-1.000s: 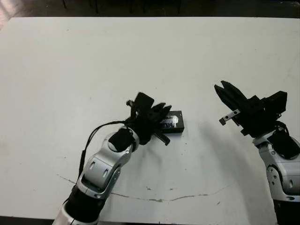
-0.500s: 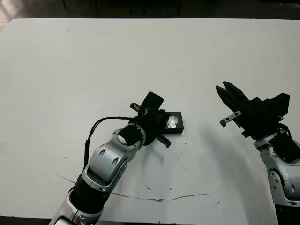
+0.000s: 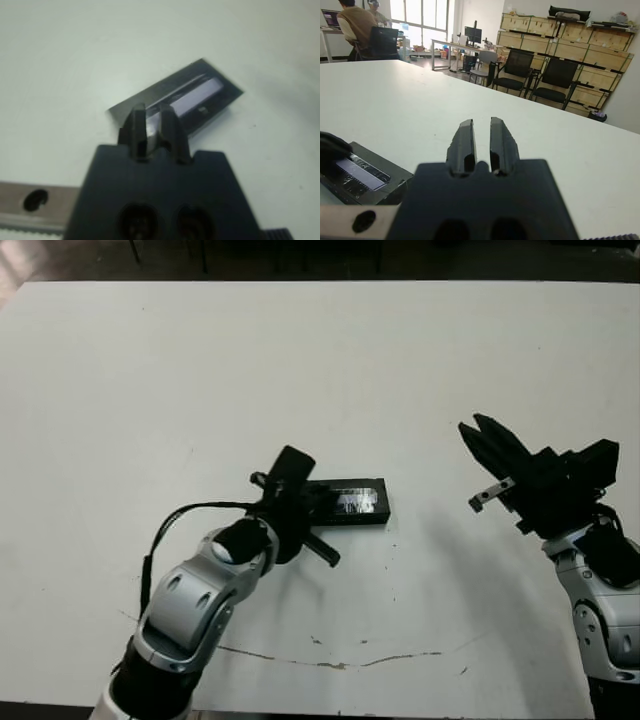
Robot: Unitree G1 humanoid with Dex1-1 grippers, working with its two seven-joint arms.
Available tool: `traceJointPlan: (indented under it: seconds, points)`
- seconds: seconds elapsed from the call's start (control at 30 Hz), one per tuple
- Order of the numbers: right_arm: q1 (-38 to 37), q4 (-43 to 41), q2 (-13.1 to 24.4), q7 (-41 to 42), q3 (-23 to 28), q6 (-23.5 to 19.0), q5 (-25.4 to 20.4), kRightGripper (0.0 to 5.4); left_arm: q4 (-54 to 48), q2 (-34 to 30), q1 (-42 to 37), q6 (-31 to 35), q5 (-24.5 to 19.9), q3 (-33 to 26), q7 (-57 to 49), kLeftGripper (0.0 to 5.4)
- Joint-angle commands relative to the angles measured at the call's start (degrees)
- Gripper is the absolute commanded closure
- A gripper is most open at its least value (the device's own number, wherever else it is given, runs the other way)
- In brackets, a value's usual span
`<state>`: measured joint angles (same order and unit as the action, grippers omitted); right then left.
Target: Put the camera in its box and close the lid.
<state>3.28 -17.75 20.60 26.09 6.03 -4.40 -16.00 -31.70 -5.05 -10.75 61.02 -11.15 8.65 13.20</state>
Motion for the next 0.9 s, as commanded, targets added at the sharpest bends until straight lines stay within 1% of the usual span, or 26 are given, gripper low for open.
traceJointPlan:
  seconds: [0.03,0.1,0.17,0.2,0.37,0.5,0.57,0.63,0.7,0.8,0.9]
  points:
    - [-1.2,0.3,-0.4,-0.9,0.4,0.5,0.5,5.40,-0.1,0.4,1.6,-4.4,-2.5,-10.9,-1.1,5.39]
    - [-1.0,0.4,-0.7,-1.6,0.5,0.3,0.3,5.40,1.0,0.4,1.0,-10.0,-3.5,-16.7,-1.9,5.39]
    - [-0.8,0.5,-0.9,-2.2,0.5,0.4,0.4,5.40,1.8,-0.2,0.9,-15.5,-3.4,-19.8,-2.7,5.39]
    - [-0.7,0.5,-1.0,-2.5,0.4,0.6,0.7,5.40,1.8,-0.3,1.1,-18.3,-2.7,-20.7,-3.6,5.39]
    - [0.1,0.0,-1.7,-5.5,-0.4,0.1,3.0,5.40,4.3,-1.5,2.6,-36.1,4.5,-21.4,-8.1,5.39]
    - [1.3,-2.5,-3.0,-10.1,-1.8,-4.9,5.8,5.40,9.6,-2.1,3.3,-52.4,10.0,-19.6,-9.8,5.39]
    - [2.0,-3.5,-4.3,-12.5,-2.6,-7.4,6.9,5.40,12.1,-1.6,3.0,-58.1,11.0,-19.1,-10.5,5.39]
    - [2.6,-4.0,-5.4,-14.4,-3.5,-9.2,8.2,5.40,14.0,-1.0,2.7,-61.2,10.8,-18.9,-11.0,5.39]
    - [3.2,-3.4,-6.3,-16.2,-4.7,-8.9,10.5,5.40,15.6,-0.3,2.4,-62.1,8.6,-18.6,-10.3,5.39]
    - [3.5,-1.6,-7.0,-19.1,-6.6,-5.5,16.1,5.40,17.1,0.5,2.1,-61.6,4.9,-18.4,-9.1,5.39]
    - [3.5,0.6,-7.9,-21.2,-7.7,-1.1,19.9,5.40,17.9,1.1,2.0,-61.4,3.8,-17.9,-9.1,5.39]
